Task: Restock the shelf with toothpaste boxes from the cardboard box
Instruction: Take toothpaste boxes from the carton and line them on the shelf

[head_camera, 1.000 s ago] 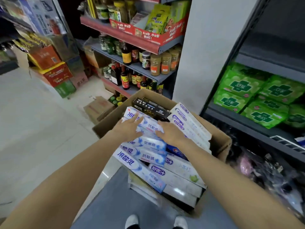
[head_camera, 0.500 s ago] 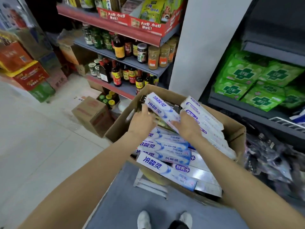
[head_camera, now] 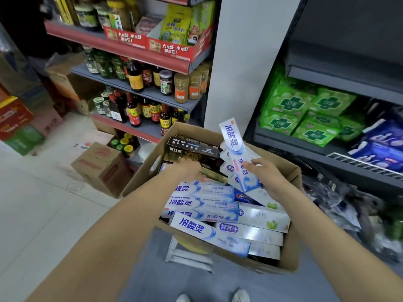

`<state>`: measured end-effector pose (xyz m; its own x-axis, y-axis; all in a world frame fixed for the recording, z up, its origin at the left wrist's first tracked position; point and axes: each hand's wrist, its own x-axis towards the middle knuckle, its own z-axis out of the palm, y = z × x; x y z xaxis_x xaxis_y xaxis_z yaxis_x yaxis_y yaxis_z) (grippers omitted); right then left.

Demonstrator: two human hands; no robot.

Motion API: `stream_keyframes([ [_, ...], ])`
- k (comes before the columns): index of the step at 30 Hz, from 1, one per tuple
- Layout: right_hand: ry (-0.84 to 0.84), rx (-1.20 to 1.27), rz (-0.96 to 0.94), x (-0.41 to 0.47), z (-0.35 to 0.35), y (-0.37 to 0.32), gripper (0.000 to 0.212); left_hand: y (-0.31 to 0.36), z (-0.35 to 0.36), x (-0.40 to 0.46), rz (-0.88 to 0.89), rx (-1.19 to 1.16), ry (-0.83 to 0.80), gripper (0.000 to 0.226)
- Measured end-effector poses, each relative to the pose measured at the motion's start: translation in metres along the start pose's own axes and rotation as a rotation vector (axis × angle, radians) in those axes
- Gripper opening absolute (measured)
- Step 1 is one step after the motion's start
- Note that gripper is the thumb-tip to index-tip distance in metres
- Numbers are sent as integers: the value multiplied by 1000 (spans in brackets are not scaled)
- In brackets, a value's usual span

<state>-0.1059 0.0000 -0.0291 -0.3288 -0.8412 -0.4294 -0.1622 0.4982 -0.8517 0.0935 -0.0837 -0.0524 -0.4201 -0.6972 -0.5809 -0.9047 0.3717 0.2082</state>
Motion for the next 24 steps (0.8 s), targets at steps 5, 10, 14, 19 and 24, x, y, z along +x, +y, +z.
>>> stream_keyframes([
  [5,-25,77,-12,-4,-22,0,32,22,-12,-28,-59,86,185,61],
  [10,-93,184,-29,-9,-47,-8,18,67,-44,-62,-126,-193,344,46],
  [14,-105,262,-34,-24,-86,-16,27,122,-61,-70,-90,-344,464,43],
  [19,-104,403,-111,-37,-168,-14,2,213,-64,-43,42,-1073,351,63],
  [24,-97,493,-226,-42,-264,-6,5,327,-68,-29,236,-1515,158,38],
])
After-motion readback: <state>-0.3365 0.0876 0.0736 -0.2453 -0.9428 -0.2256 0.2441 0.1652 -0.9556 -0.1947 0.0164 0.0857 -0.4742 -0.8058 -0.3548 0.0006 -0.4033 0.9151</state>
